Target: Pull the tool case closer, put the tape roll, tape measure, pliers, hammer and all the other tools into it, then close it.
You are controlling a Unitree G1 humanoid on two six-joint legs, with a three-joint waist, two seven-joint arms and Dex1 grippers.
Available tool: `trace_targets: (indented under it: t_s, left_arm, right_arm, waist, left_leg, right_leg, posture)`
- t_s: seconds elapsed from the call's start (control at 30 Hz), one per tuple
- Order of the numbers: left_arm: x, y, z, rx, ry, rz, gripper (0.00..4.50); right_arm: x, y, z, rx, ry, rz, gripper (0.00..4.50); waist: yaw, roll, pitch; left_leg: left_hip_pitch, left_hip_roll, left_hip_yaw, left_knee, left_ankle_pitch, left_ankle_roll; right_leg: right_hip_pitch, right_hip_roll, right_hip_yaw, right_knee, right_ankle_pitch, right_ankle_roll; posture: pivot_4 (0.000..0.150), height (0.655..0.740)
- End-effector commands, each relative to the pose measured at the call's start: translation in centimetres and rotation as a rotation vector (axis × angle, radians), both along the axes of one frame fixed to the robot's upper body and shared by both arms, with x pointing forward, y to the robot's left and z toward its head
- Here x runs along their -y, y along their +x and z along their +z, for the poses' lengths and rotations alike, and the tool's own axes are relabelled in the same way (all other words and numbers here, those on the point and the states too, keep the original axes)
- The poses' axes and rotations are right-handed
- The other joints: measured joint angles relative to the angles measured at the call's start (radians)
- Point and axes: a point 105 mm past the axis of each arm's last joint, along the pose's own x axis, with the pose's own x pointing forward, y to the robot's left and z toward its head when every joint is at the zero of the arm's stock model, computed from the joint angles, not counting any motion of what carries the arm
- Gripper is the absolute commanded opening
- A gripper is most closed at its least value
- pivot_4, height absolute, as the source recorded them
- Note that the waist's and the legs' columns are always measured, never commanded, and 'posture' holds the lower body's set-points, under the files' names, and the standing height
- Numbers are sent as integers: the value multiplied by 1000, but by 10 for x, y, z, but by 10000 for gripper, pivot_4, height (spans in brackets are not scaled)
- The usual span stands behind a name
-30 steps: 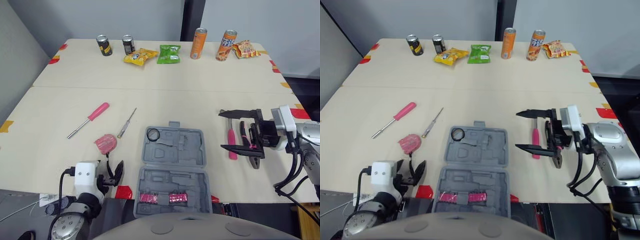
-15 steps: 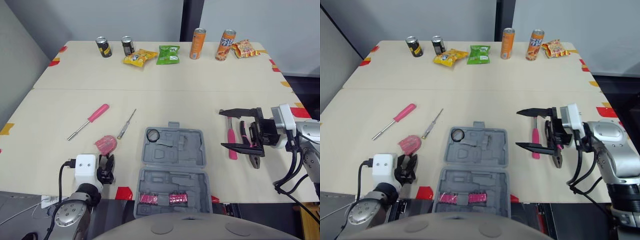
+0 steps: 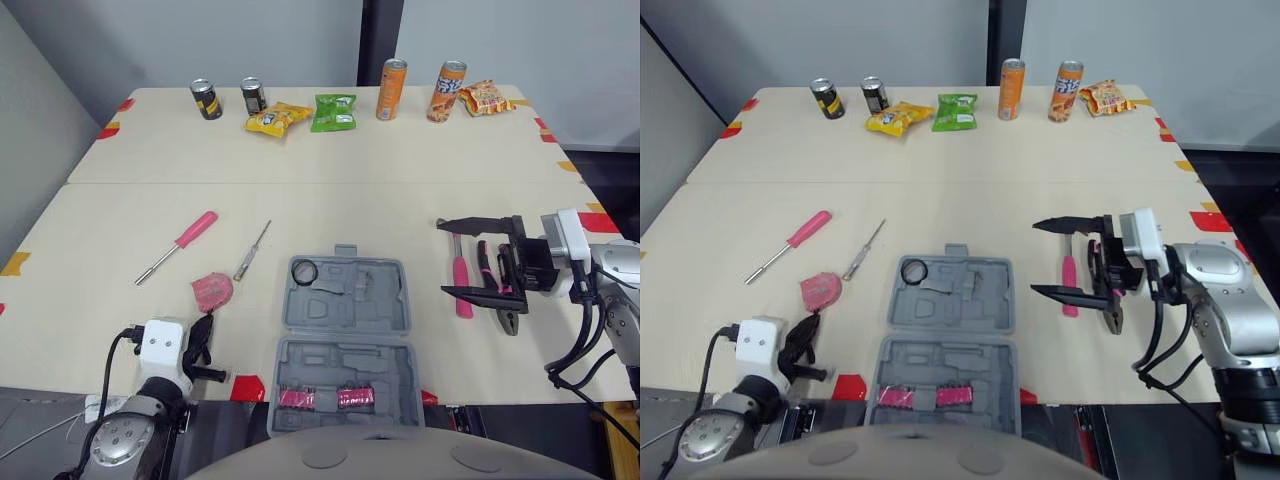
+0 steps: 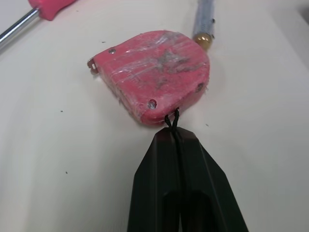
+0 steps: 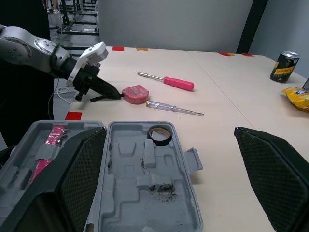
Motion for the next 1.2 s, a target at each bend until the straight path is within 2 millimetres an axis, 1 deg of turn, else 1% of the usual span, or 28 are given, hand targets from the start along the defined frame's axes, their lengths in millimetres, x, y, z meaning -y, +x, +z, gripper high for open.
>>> trace_targets:
  t_s: [0.03, 0.2, 0.33, 0.47, 0.6, 0.67, 0.73, 0.8, 0.9, 1.03, 1.07, 1.1, 1.17, 1.2]
  left_arm:
    - [5, -29, -29, -137, -1, -95, 315]
    - [-6, -41, -34, -153, 47, -187, 315]
    - [-15, -40, -30, -148, 76, -231, 315]
    - [-19, -44, -26, -151, 83, -256, 315]
    - [-11, -44, -16, -124, 45, -283, 315]
    - [-5, -43, -9, -101, 19, -295, 315]
    - [-4, -40, 0, -64, 18, -289, 315]
    - [-3, -34, 10, -12, 11, -275, 5642]
    - [1, -28, 20, 46, -4, -272, 15977]
    - [13, -28, 32, 100, -49, -304, 29873]
    - [15, -28, 35, 111, -50, -309, 33679]
    - [16, -28, 37, 121, -57, -310, 36564]
    - [14, -30, 39, 126, -59, -300, 44539]
    - [14, -32, 38, 122, -68, -304, 44817]
  right_arm:
    - [-2, -1, 6, 37, 5, 9, 45000]
    - [-2, -1, 6, 37, 6, 9, 45000]
    - [-3, -2, 5, 36, 7, 12, 45000]
    - [-4, -2, 5, 37, 10, 13, 45000]
    - [-7, -2, 5, 39, 14, 20, 45000]
    - [-7, -2, 5, 39, 14, 21, 45000]
    - [-7, -1, 4, 39, 15, 21, 45000]
    - [-7, -1, 4, 39, 14, 20, 45000]
    - [-7, -1, 4, 38, 16, 21, 45000]
    - [-8, 0, 3, 36, 17, 24, 45000]
    - [-8, 0, 3, 37, 18, 24, 45000]
    - [-7, 0, 3, 36, 18, 24, 45000]
    - [-8, 0, 2, 35, 18, 26, 45000]
    - [-8, 0, 2, 34, 18, 27, 45000]
  waist:
    - [0, 1, -1]
    - [-1, 3, -3]
    - [-5, 3, -3]
    - [-7, 4, -3]
    - [-8, 4, -3]
    - [-8, 4, -3]
    - [-6, 3, -2]
    - [-4, 1, -1]
    - [-2, -2, 1]
    - [-2, -7, 5]
    - [-2, -7, 6]
    - [-2, -8, 6]
    - [-3, -8, 6]
    - [-3, -8, 6]
  left_leg:
    - [0, 0, 0, 0, 0, 0]
    - [1, 0, 0, 0, 0, 0]
    - [2, 0, 1, -1, 0, 0]
    - [2, 1, 1, -1, 0, 0]
    - [2, 1, 2, -1, 0, 0]
    - [2, 2, 2, -1, 0, 0]
    - [2, 2, 2, -1, 0, 0]
    - [2, 4, 2, -1, 0, 0]
    - [2, 4, 2, -1, 0, 0]
    - [2, 4, 1, -1, 0, 0]
    - [1, 4, 1, -1, 0, 0]
    - [1, 4, 1, -1, 0, 0]
    - [2, 4, 2, -1, 0, 0]
    - [2, 4, 2, -1, 0, 0]
  right_leg:
    - [0, 0, 0, 0, 0, 0]
    - [0, -1, 0, 0, 0, 0]
    - [0, -1, 1, 0, 0, 0]
    - [0, -1, 1, 1, 0, 0]
    - [0, -2, 1, 0, 0, 0]
    - [0, -2, 1, 0, 0, 0]
    - [0, -2, 1, 0, 0, 0]
    - [0, -2, 1, 0, 0, 0]
    - [0, -2, 0, 0, 0, 0]
    - [0, -1, 0, 0, 0, 0]
    - [0, -1, 0, 0, 0, 0]
    - [0, -1, 0, 0, 0, 0]
    - [0, -1, 0, 0, 0, 0]
    - [0, -1, 0, 0, 0, 0]
  posture:
    - [1500, 7400]
    - [1500, 7400]
    - [1500, 7400]
    - [1500, 7400]
    - [1500, 7400]
    - [1500, 7400]
    - [1500, 7400]
    - [1500, 7400]
    - [1500, 7400]
    - [1500, 7400]
    - [1500, 7400]
    - [1500, 7400]
    - [1500, 7400]
    - [1500, 7400]
